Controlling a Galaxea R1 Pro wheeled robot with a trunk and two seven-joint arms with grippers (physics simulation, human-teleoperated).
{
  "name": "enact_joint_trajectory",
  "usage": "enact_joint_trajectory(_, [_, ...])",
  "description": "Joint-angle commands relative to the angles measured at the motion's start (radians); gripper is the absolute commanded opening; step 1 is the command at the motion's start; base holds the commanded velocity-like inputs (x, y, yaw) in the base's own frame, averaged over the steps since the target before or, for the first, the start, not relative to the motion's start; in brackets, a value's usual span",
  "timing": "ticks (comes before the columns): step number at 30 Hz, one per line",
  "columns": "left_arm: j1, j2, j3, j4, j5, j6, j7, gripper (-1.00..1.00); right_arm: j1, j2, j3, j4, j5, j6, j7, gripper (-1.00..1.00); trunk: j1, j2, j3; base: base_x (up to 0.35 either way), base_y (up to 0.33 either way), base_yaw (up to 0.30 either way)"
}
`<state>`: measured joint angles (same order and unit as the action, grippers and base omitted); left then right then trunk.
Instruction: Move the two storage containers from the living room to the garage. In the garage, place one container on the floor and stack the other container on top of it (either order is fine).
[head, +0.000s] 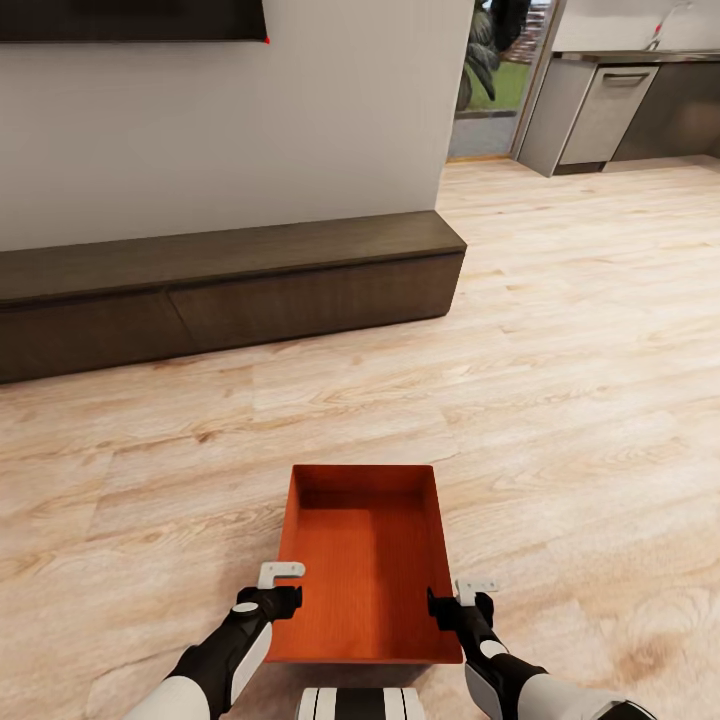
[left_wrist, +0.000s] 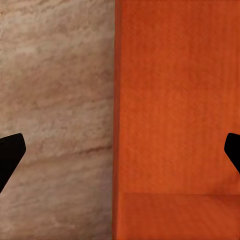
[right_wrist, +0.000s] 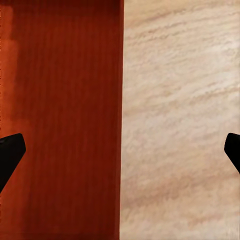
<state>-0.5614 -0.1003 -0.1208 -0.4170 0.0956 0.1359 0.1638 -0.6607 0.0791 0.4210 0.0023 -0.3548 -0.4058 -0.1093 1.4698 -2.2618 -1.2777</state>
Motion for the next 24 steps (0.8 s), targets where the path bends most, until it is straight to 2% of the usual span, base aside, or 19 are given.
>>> enact_joint_trajectory(1, [0.0,0.001,-0.008,-0.002,0.01,0.005,0.008,1.0,0.0,0.001,0.009,0.001,-0.006,-0.002,-0.004,1.0,0.0,0.0,-0.001,0.0,0.0,0.0])
enact_joint_trajectory(24, [0.0,0.001,-0.008,-0.001,0.009,0.01,0.009,1.0,0.0,0.001,0.009,0.001,-0.007,-0.002,-0.004,1.0,0.0,0.0,-0.001,0.0,0.0,0.0])
